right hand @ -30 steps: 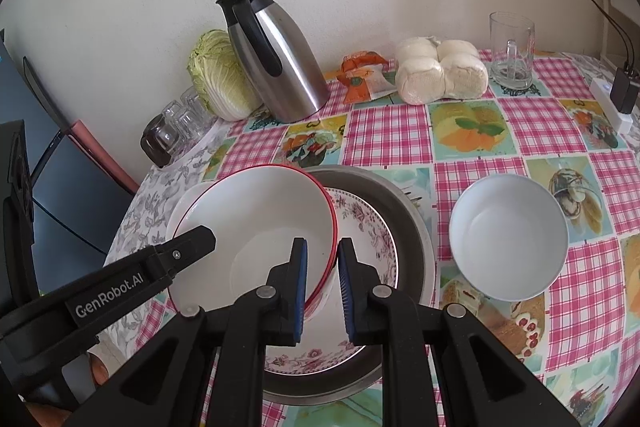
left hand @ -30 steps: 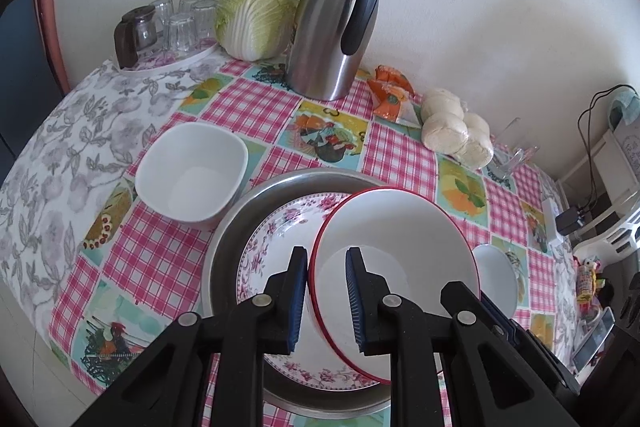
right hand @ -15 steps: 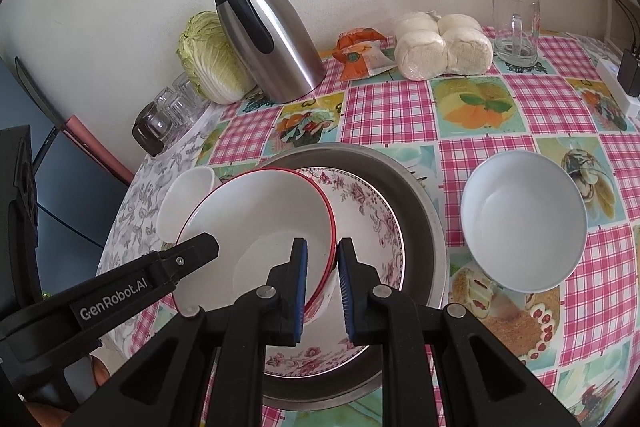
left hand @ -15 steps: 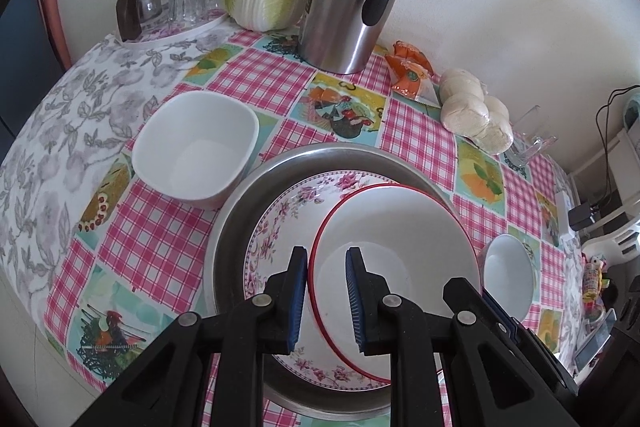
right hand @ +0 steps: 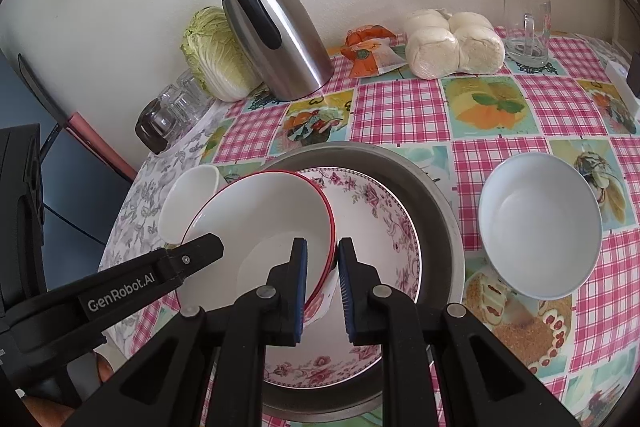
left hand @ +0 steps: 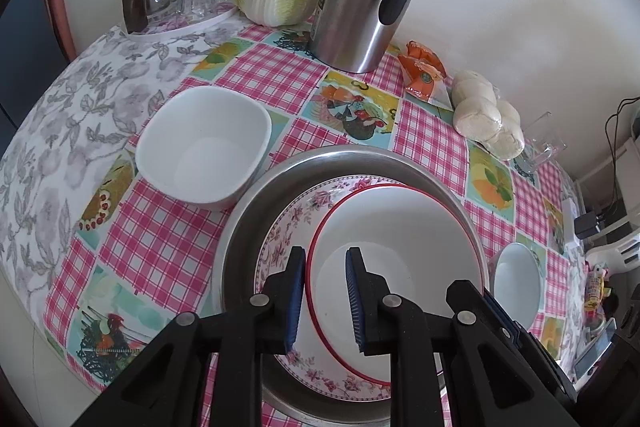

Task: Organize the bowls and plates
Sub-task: 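Lower the red-rimmed bowl onto the floral plate and open both tools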

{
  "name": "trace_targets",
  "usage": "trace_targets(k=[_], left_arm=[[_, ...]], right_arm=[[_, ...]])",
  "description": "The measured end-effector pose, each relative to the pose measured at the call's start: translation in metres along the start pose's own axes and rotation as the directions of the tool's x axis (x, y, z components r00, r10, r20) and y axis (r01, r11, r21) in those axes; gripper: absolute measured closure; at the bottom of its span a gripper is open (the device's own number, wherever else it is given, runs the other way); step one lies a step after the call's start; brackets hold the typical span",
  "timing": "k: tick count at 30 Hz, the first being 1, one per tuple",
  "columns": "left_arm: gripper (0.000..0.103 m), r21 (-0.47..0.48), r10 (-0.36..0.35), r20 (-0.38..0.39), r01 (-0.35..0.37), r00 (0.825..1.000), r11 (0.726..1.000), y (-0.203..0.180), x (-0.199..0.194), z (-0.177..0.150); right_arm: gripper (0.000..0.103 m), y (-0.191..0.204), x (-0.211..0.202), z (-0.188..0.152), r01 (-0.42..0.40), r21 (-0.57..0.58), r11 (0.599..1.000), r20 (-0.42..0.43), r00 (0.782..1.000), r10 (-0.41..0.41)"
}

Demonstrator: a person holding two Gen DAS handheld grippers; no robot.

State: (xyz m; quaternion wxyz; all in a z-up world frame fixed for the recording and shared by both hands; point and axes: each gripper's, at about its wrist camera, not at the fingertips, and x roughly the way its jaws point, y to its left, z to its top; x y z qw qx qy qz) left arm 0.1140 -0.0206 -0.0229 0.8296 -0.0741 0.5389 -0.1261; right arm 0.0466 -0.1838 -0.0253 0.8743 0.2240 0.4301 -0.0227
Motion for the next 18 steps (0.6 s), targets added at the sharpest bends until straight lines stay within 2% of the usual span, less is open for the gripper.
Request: trace_targets(k=[18], left_arm=[[0.081,0.0,0.011,-0.03,-0.011,1.0,1.0,0.0,0.012,0.002]], right_arm=[[0.087,-0.002,0.003,0.004,0.0,0.006,1.0,0.01,1.0,0.0]])
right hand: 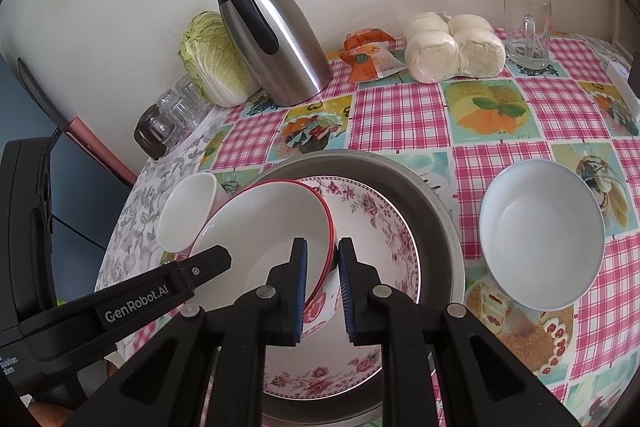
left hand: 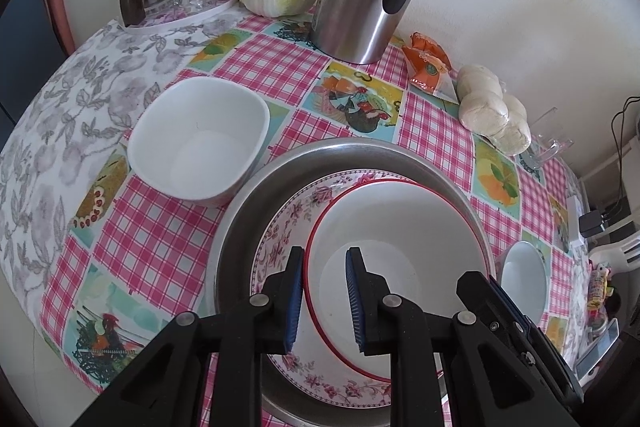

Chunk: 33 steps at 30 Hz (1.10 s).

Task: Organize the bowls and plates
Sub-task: 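Lower the red-rimmed bowl onto the floral plate and open both tools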

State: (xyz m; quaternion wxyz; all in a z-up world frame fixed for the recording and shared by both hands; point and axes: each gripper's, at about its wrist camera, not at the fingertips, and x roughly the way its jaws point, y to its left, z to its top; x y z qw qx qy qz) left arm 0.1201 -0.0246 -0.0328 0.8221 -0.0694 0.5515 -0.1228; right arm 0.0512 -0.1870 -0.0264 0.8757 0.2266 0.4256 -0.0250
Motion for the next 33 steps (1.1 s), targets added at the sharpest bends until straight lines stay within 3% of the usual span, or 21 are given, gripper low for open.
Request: trace_targets(k=[13,25,33], left_arm=[[0.079,0.002,0.023,-0.004,-0.023,1.0,1.0,-0.002,0.006,0.0],[0.076,-0.015,0.0,-0.019,0.0,1.0,1.0,0.001,0.005,0.001],[0.076,-0.006,0.013,0.026,-0.013,1.0,1.0,0.001,-0.012,0.006]], right_arm=[[0.085,0.002,0.007,-0.001,0.015,-0.01,1.0,-0.014,1.0,-0.016],[0.084,-0.003,0.007,0.0,0.002,0.013,1.0,-0.03,1.0,-0.001],[0.084,0.001,-0.01,0.006,0.031,-0.011,0.999,0.008,0.999,-0.031]])
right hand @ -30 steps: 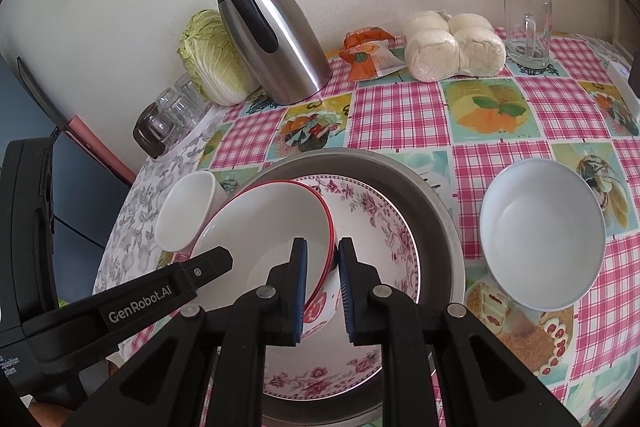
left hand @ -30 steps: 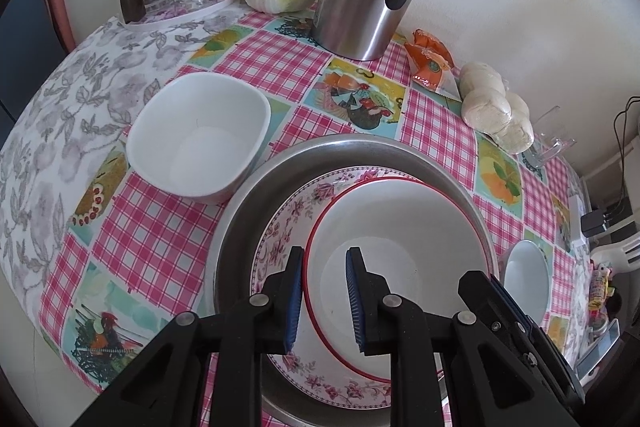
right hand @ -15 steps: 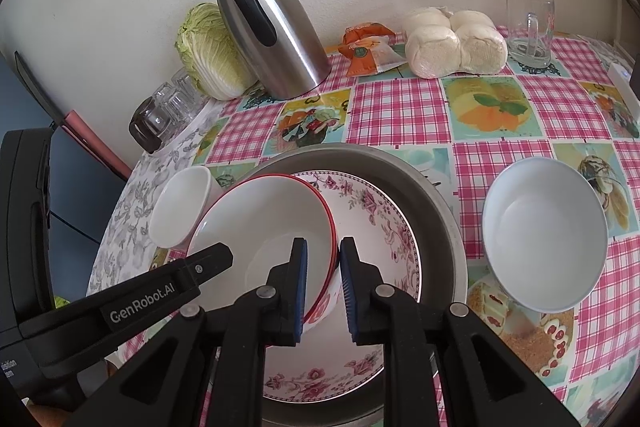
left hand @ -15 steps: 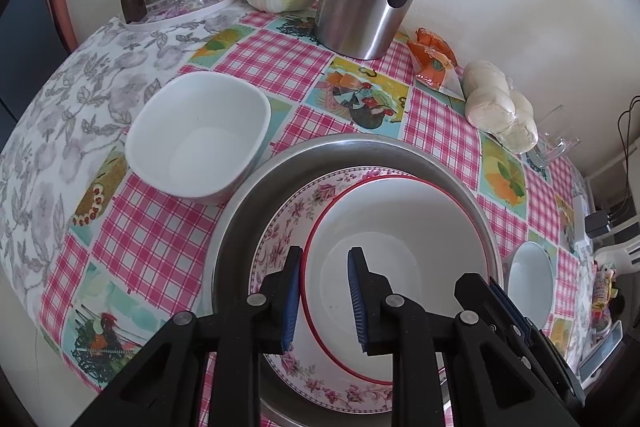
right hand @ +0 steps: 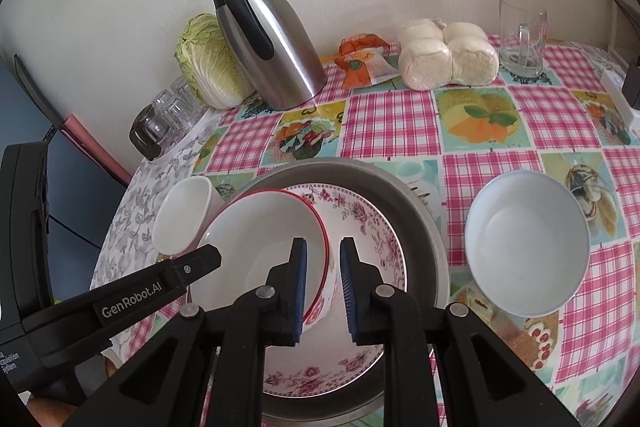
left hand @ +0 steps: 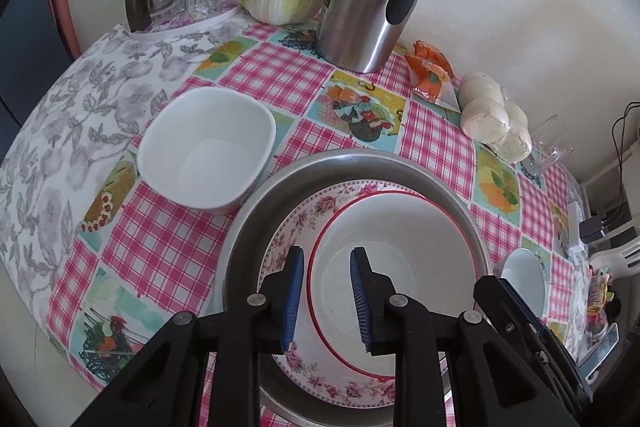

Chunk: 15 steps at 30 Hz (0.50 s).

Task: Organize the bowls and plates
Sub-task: 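Lower the red-rimmed bowl onto the floral plate and open both tools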

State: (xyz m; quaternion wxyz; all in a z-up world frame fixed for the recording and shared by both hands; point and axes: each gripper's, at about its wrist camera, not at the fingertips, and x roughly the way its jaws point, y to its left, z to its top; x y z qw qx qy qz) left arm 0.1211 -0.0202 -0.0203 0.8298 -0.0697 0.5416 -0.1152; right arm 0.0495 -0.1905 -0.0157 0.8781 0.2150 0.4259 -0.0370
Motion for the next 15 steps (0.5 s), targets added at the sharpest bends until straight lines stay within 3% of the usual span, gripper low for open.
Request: trace_targets(k=[3,9,15], left_arm=[[0.075,0.0,-0.001,0.02,0.001,1.0,1.0,0.001,-0.01,0.002],[0.053,-0.001,0.019,0.076,-0.019,0.997,1.0,0.003,-0.031,0.006],[0.031,-0.016,0.057,0.104,-0.055,0.993,0.998,0.009,-0.044,0.008]], right_arm=[[0.084,0.002,-0.007,0.003,0.019,-0.009,1.0,0.013,1.0,-0.019],[0.079,0.007,-0.026,0.009,0.058,-0.03,0.998,0.044,0.997,-0.056],[0.05,0.01,-0.038,0.012,0.129,-0.052,0.99,0.065,0.99,-0.126]])
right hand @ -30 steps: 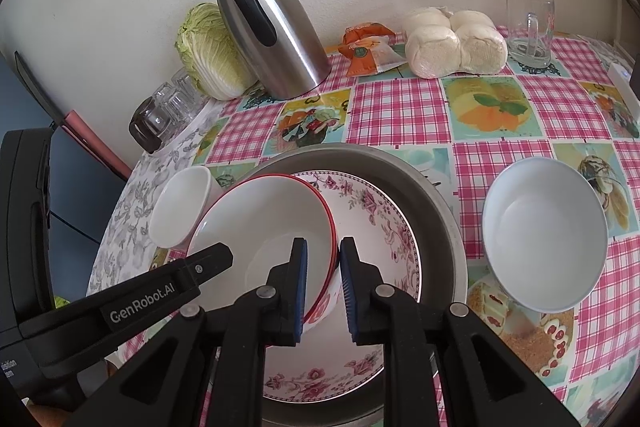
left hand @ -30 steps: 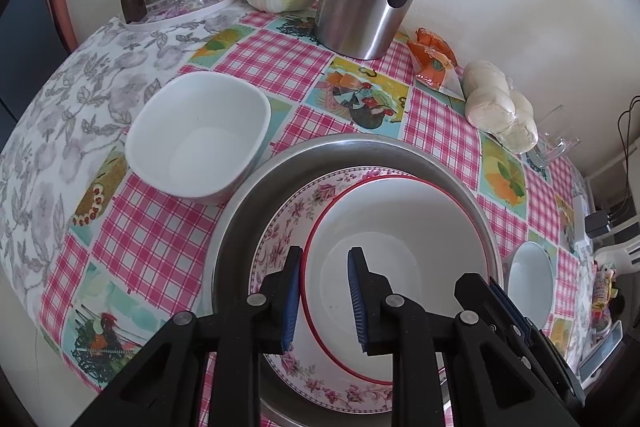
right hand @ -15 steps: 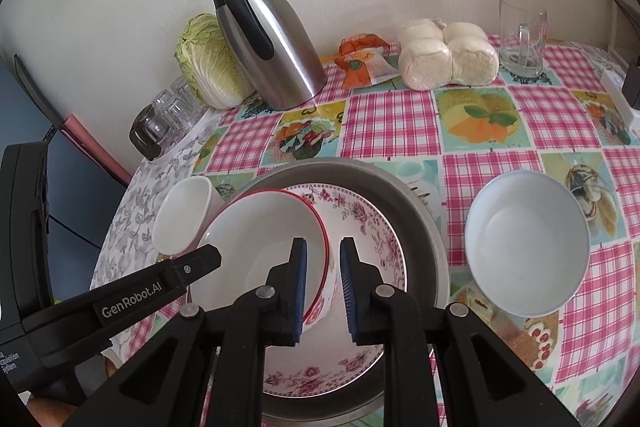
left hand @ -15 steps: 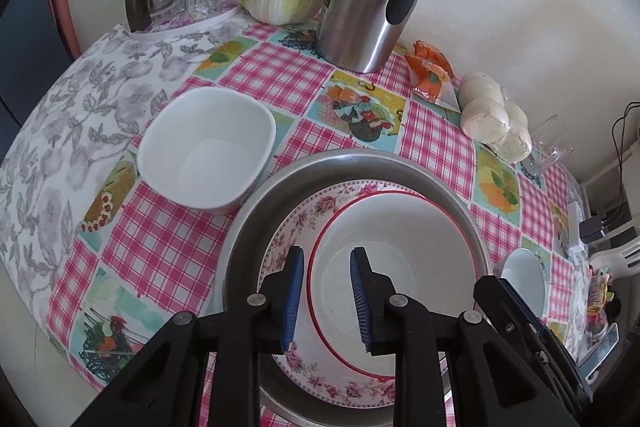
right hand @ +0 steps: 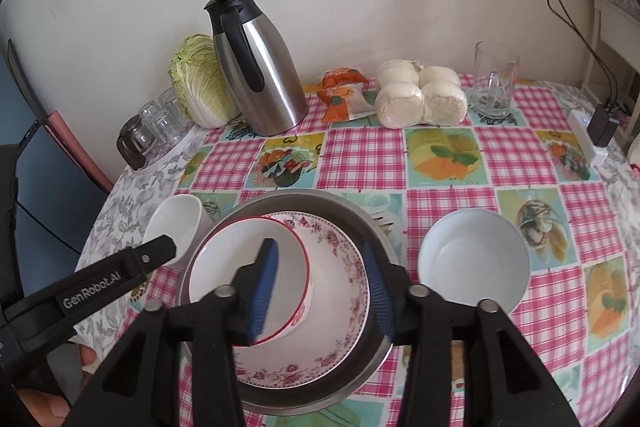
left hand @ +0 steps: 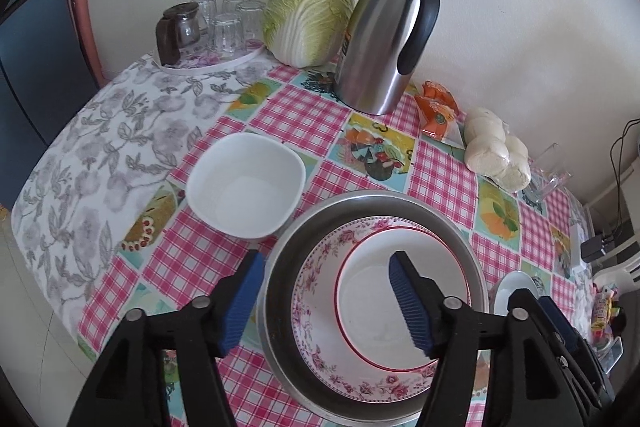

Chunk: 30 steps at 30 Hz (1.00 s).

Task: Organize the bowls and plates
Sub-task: 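Lower the red-rimmed bowl onto the floral plate and open both tools, then withdraw both tools up and away from the stacked dishes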

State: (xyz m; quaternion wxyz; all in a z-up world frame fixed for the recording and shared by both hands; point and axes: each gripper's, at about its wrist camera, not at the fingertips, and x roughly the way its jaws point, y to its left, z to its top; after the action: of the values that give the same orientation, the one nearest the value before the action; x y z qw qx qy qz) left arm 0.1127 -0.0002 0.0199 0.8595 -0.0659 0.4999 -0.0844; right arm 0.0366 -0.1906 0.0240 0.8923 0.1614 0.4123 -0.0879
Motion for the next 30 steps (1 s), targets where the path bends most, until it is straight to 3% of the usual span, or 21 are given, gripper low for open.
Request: trace_targets(k=[5,10,13,20,25,30], left_arm=[[0.024,0.017,0.036,-0.003,-0.036,0.999,0.999,0.0,0.0,0.0],[0.011,0.036,0.073,-0.004,-0.073,0.997,0.997,-0.001,0.002,-0.001],[0.005,0.042,0.09,0.003,-0.09,0.996,0.995,-0.001,0.002,-0.001],[0.002,0.037,0.11,0.016,-0.111,0.994,0.993,0.002,0.001,-0.001],[0.0,0.033,0.141,0.05,-0.142,0.989,0.989,0.004,0.0,-0.001],[0.0,0.021,0.152,0.052,-0.153,0.987,0.988,0.008,0.001,0.0]], right_arm=[[0.036,0.0,0.002,0.0,0.011,-0.004,1.0,-0.01,1.0,-0.011],[0.031,0.002,0.009,-0.003,0.028,-0.014,1.0,-0.039,0.999,-0.028],[0.02,0.002,0.012,-0.005,0.042,-0.015,0.999,-0.051,0.998,-0.043],[0.019,0.001,0.012,-0.006,0.043,-0.017,0.999,-0.047,0.998,-0.044],[0.009,0.003,0.012,-0.006,0.048,-0.025,0.999,-0.036,0.998,-0.048],[0.009,0.003,0.012,-0.006,0.051,-0.028,0.998,-0.033,0.998,-0.052]])
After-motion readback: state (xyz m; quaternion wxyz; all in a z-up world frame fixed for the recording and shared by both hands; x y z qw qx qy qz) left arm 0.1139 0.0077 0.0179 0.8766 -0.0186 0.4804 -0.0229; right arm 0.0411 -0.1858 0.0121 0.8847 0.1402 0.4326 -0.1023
